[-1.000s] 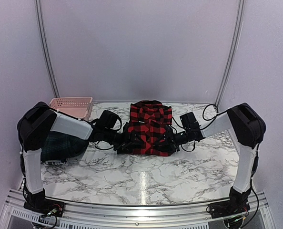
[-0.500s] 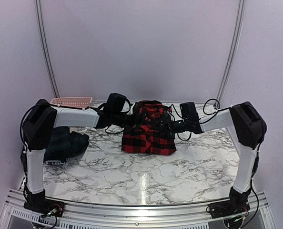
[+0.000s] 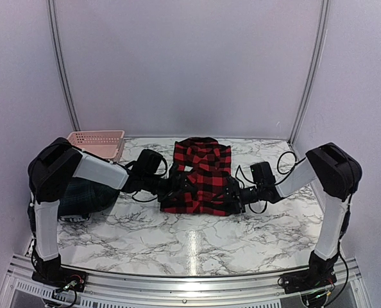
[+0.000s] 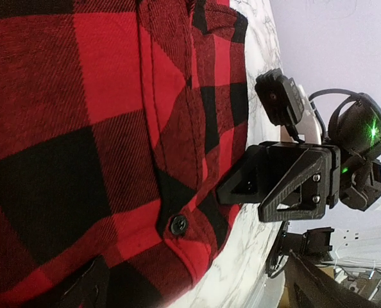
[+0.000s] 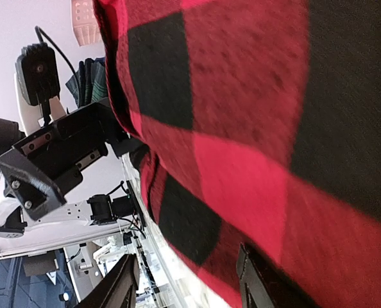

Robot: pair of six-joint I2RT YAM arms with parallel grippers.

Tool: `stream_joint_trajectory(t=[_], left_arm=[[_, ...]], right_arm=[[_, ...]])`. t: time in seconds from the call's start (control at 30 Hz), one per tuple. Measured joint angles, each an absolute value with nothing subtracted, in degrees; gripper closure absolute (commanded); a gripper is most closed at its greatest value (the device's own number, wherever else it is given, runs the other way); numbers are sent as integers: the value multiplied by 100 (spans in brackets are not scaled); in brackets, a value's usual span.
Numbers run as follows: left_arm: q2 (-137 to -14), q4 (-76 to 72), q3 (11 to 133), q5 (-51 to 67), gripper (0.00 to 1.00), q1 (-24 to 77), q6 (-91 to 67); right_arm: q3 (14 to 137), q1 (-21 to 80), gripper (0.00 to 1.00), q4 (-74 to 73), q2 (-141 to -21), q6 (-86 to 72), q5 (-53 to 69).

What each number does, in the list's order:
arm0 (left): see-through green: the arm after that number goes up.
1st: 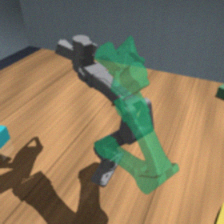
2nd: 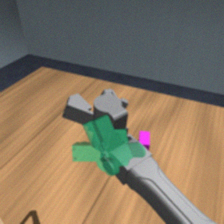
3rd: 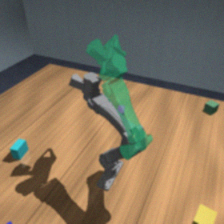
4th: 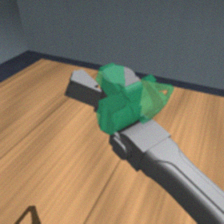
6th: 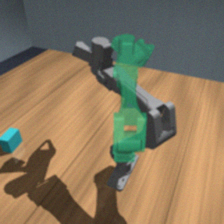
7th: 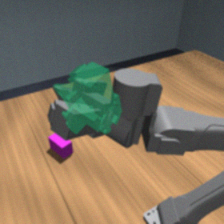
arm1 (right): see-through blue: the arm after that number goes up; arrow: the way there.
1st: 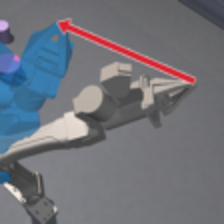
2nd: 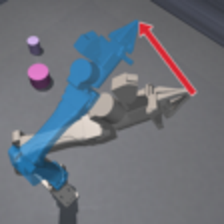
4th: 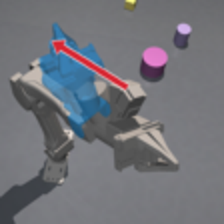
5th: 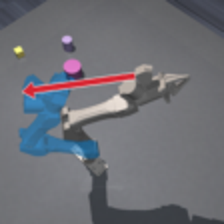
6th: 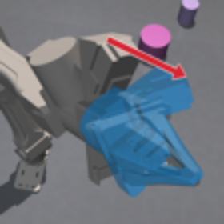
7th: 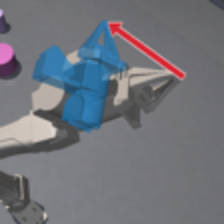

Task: Fold and stack the mixed laundry pile
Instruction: Smooth out the 2/3-rectangle-folded T-shirt at the center of the board.

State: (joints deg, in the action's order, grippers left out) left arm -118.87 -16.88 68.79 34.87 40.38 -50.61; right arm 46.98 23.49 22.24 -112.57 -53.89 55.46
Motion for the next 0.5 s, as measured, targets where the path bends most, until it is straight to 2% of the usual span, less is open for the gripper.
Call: stream_joint_trajectory(t=[0.23, 0.5], left_arm=[[-10969, -777, 6499, 3258, 1, 3946, -4338], [-11146, -499, 7811, 3262, 1, 3686, -3990]], right_arm=[[4724, 2097, 46, 956, -10621, -4672, 5496], [6698, 2034, 49, 148, -10787, -4191, 5352]])
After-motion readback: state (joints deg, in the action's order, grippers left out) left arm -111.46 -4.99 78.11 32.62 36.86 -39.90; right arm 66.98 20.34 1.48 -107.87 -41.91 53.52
